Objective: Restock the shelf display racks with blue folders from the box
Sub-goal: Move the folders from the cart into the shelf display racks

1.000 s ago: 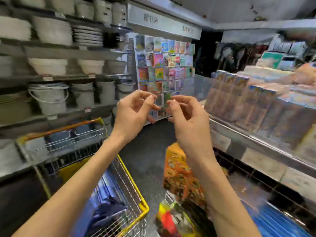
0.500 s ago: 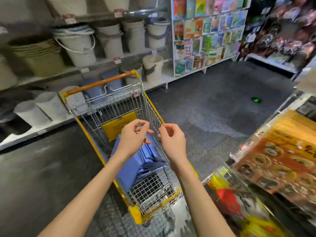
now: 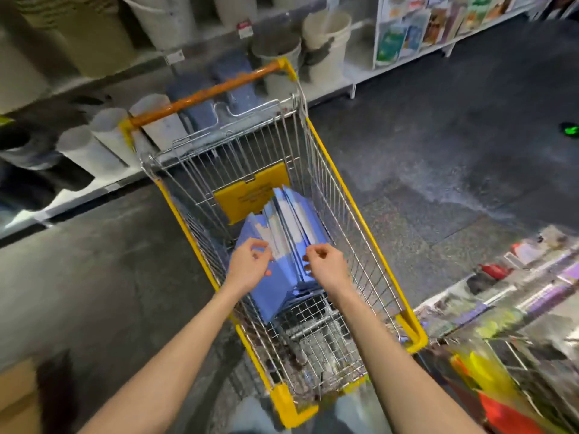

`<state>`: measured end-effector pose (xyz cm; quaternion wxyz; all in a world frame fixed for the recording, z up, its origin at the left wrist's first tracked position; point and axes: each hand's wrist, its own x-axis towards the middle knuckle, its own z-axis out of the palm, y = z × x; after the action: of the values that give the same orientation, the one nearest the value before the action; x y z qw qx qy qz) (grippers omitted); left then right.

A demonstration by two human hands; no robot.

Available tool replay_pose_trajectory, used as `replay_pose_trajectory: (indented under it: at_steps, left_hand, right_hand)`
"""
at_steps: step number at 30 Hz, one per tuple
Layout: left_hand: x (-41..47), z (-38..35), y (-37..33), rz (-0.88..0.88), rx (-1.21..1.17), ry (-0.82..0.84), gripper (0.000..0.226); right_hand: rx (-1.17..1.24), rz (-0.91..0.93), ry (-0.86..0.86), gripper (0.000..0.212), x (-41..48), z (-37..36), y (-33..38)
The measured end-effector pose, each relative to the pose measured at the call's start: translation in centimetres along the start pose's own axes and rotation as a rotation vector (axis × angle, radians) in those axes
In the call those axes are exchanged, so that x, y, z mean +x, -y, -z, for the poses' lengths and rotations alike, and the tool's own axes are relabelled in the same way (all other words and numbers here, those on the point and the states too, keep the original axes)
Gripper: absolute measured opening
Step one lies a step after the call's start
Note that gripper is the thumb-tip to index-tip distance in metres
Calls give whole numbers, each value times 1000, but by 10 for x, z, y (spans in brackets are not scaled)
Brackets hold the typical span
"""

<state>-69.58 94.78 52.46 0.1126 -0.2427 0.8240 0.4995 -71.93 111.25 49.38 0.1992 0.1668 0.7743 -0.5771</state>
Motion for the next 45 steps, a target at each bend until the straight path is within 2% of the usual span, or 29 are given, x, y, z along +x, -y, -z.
replay_pose_trajectory:
  at_steps: [4,8,10,15,18,22,24,26,28,32,38,43,45]
  left_hand:
    - [54,8,38,149,-16,39,27]
    - [125,11,74,274,-47,88,27]
    - [152,12,83,309,-44,92,22]
    - [205,4,103,324,-11,146,7]
    - [215,-1,111,331,39,191,32]
    - [227,3,120,386,31,186,21]
    - [235,7,126,409,37,178,24]
    - [240,7,128,428,-6,162,29]
    - [240,8,127,447,-42,161,39]
    - [229,8,113,492,-81,149,37]
    - [210,-9,81,368,-114,212,22]
    - [178,-19,44,303,-176,222,31]
    - [157,-23,23,278,-227,243,24]
  right_hand:
    - [-132,-55,27,29,30,-37,-16]
    - [-321,-78,101,19,73,-85,-37]
    - [-383,-87,96,26,93,-112,-53]
    - [-634,-68,91,28,131,-154,-77]
    - [-779,-4,52,30,143,-167,-82]
    - [-929,5,78,22,155,-177,-87]
    - [-818,-9,116,15,156,-179,-89]
    - [-678,-12,148,22,155,-177,-87]
    - [-645,32,151,21,153,-172,-81]
    - [-584,90,96,15,146,-147,-63]
    - [-542,186,-5,22,132,-97,-21]
    - [-566,277,-46,19,103,-50,27]
    - [-555,324,-109,37,88,-26,49]
